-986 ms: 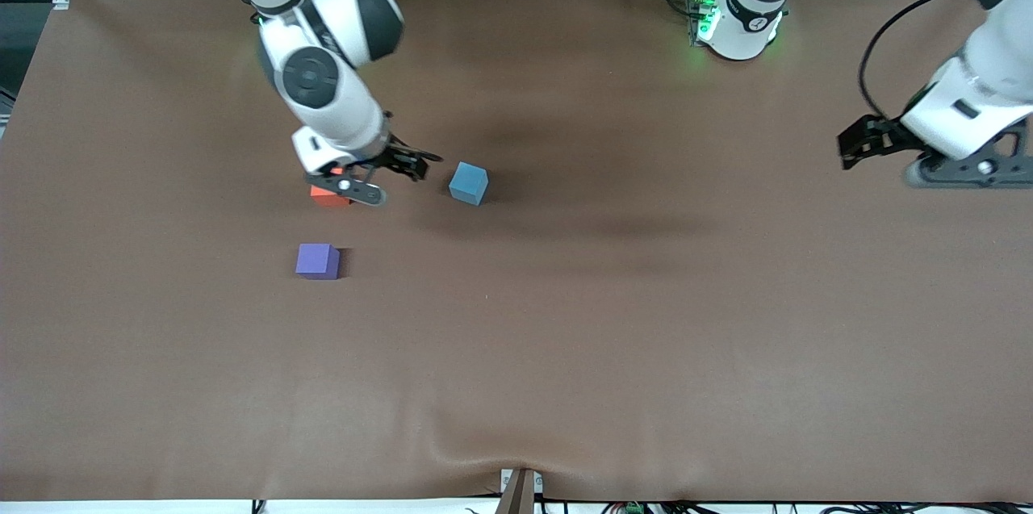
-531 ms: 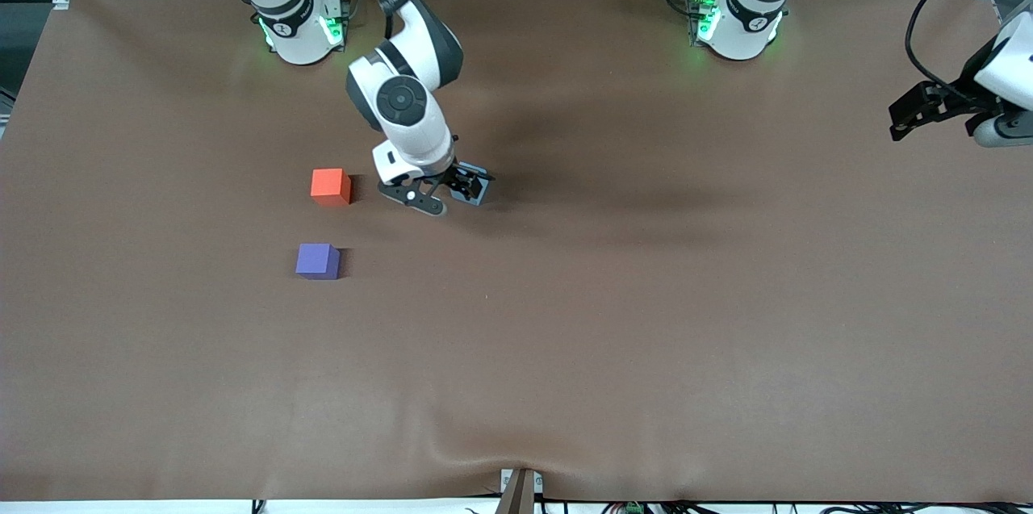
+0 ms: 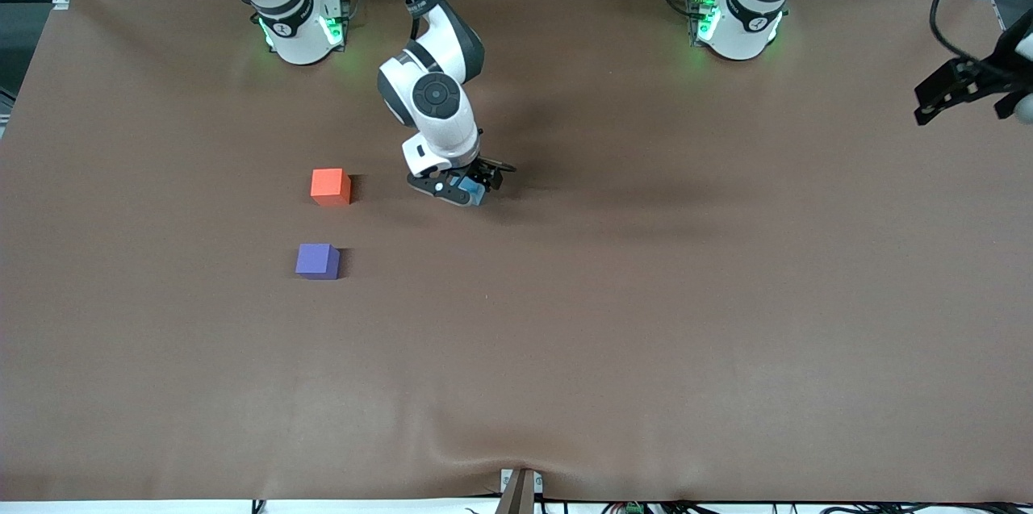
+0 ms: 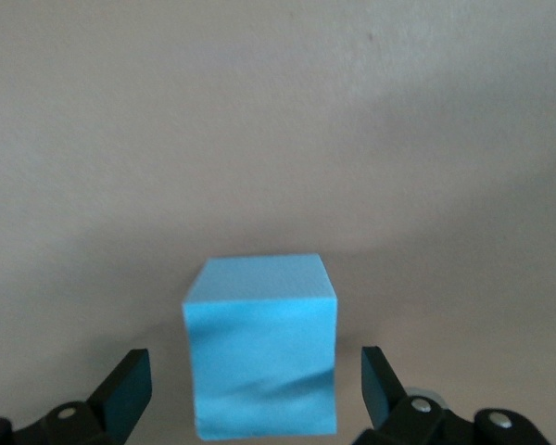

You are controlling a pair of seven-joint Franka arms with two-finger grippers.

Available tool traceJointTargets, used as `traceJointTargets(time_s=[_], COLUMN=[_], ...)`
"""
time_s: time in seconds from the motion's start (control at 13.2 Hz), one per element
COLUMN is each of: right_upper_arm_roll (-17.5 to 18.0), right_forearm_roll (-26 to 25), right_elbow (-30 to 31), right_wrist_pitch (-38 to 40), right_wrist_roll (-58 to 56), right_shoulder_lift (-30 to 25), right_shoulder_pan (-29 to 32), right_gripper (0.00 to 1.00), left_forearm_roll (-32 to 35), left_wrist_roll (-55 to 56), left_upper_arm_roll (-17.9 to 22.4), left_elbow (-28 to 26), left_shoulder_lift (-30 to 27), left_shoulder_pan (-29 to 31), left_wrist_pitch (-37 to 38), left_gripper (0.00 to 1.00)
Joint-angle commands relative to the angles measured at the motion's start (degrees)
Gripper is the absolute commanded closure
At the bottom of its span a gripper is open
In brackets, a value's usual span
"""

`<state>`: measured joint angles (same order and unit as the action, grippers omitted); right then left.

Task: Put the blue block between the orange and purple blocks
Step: 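Grasp the blue block with the right gripper while the left gripper retracts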

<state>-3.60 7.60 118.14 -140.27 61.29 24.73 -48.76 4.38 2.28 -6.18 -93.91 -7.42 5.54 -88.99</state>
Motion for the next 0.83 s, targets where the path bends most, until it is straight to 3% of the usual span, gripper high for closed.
traceJointTargets(time_s=[0.0,0.23,0.38,0.53,0.76], right_upper_arm_roll=[-0.7,-0.7,-0.7,-0.8,-0.9], right_forearm_roll=[0.5,0.4,0.3,0.3,0.3], right_elbow=[2.5,2.4,1.5,0.3,-0.3], right_wrist_pitch=[-1.8,-2.7,-2.9,-2.9,-1.2], right_wrist_roll=[0.8,0.6,0.1,0.1,-0.5], right_shoulder_lift=[-0.6,-0.5,-0.2,0.5,-1.2], right_shoulder_pan=[-2.0,-2.4,-1.8,-1.6,0.2], right_gripper=[0.0,0.42,0.63,0.98,1.0], left_forearm_roll=[-0.9,-2.9,-3.7,-3.7,-3.7], left_wrist_roll=[-0.6,-0.5,0.1,0.9,1.6], left_upper_arm_roll=[-0.3,-0.3,-0.3,-0.3,-0.2], left_elbow=[3.4,2.9,2.5,2.2,2.2], left_shoulder_lift=[2.1,2.1,2.1,1.8,1.7], left_shoulder_pan=[0.3,0.4,0.7,0.6,0.7], left_wrist_pitch=[2.0,2.0,2.0,2.0,2.0], left_gripper=[0.0,0.0,0.0,0.0,0.0])
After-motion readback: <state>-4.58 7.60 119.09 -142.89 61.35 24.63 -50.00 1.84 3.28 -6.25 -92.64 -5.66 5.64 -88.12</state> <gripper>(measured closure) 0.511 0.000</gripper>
